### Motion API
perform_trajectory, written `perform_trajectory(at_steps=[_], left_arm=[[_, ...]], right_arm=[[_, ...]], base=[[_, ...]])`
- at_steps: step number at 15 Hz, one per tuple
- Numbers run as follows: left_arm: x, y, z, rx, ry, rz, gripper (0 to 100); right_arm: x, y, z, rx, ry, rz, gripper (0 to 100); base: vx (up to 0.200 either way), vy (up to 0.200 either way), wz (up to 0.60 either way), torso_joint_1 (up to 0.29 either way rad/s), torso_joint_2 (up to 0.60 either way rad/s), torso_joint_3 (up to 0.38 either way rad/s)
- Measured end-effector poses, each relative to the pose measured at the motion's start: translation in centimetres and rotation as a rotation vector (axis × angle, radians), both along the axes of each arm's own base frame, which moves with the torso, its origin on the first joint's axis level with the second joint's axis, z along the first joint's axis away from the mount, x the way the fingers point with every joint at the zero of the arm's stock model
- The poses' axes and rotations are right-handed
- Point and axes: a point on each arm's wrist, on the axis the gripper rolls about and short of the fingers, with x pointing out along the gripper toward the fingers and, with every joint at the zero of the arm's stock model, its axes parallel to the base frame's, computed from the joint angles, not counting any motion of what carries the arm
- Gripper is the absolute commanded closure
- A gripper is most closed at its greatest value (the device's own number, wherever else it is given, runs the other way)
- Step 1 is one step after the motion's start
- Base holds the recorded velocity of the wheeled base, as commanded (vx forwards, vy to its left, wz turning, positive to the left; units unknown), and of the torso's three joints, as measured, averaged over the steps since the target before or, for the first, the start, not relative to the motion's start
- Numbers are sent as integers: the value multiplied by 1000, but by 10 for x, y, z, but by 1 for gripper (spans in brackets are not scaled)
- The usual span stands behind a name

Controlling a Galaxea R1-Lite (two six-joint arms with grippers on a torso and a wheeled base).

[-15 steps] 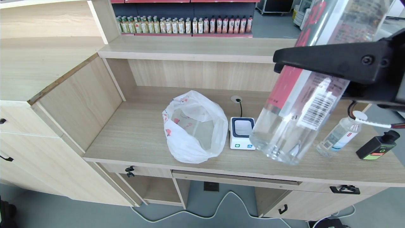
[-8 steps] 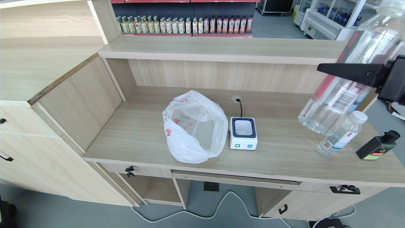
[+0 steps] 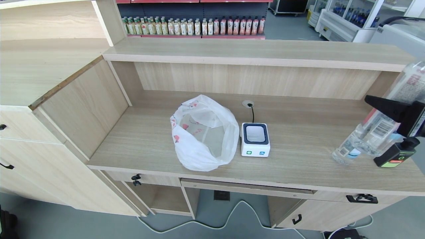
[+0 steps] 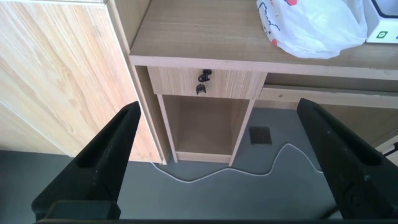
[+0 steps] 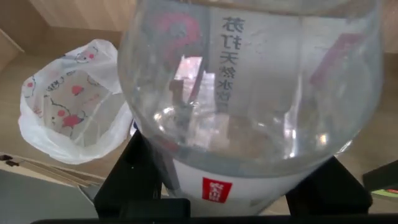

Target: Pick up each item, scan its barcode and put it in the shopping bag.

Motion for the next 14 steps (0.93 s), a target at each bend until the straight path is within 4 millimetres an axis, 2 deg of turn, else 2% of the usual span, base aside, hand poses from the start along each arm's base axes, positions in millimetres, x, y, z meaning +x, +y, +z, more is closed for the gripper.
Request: perform_trajectory(at_steps=[5,10,14], left_arm=[[0,0,0,0,0,-1,0],[0,0,0,0,0,0,0],[0,0,0,0,0,-1,0]], right_arm=[[7,1,-22,-68,15,-2,100],[15,-7,-30,-282,17,-58,100],[19,-12,-26,-350,-11,-95,100]], base=[[0,0,0,0,0,0],[0,0,0,0,0,0],[0,0,600,1,5,4]])
